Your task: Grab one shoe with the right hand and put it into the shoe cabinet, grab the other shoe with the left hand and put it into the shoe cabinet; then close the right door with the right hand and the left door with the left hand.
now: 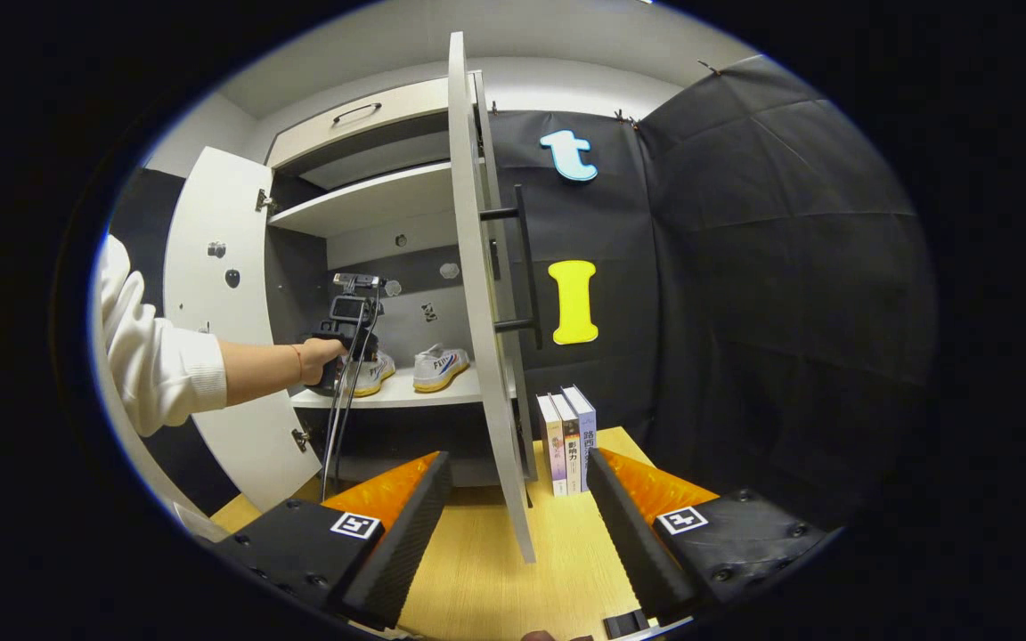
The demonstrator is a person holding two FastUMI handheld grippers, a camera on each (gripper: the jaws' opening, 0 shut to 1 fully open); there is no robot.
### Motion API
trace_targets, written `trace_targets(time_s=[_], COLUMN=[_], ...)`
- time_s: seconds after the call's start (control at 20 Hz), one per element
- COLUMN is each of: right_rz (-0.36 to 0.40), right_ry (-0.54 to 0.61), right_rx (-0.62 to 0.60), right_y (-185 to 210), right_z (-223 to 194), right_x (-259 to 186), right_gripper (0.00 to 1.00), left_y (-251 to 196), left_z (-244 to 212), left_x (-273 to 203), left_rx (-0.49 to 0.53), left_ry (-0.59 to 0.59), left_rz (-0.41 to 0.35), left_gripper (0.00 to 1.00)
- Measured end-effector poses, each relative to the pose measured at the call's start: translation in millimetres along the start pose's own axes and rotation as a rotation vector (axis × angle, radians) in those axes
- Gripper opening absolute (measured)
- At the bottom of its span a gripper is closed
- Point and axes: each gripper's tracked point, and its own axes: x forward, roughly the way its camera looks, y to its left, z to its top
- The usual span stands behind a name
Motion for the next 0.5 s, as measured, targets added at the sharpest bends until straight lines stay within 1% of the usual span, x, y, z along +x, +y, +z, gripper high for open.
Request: trace_targets(time_s=[0.1,0.2,0.3,0.35,0.4,0.5], right_rz=[0.005,0.016,0.019,0.021,0.022,0.022], right_ry=[-0.004,-0.004,-0.010,-0.013,-0.018,-0.027], right_rx=[-0.001,0.007,0.007,0.007,0.006,-0.002], right_y=[3,8,11,13,14,16], right_z=[1,1,2,4,5,8], right_x=[-1,-4,-5,-6,-7,-9], right_gripper=[0.97,0.97,0.97,1.00,0.97,0.97], left_y=[6,11,12,12,13,13], left_z=[3,6,7,8,8,8], left_x=[-12,-25,-39,-47,-54,-69], left_rx=[-0.002,0.019,0.052,0.056,0.053,0.059], left_ry=[-0.026,-0.054,-0.080,-0.090,-0.108,-0.137], left_rz=[-0.008,-0.015,-0.026,-0.036,-0.044,-0.062], left_gripper=[0.89,0.93,0.93,0.93,0.93,0.93])
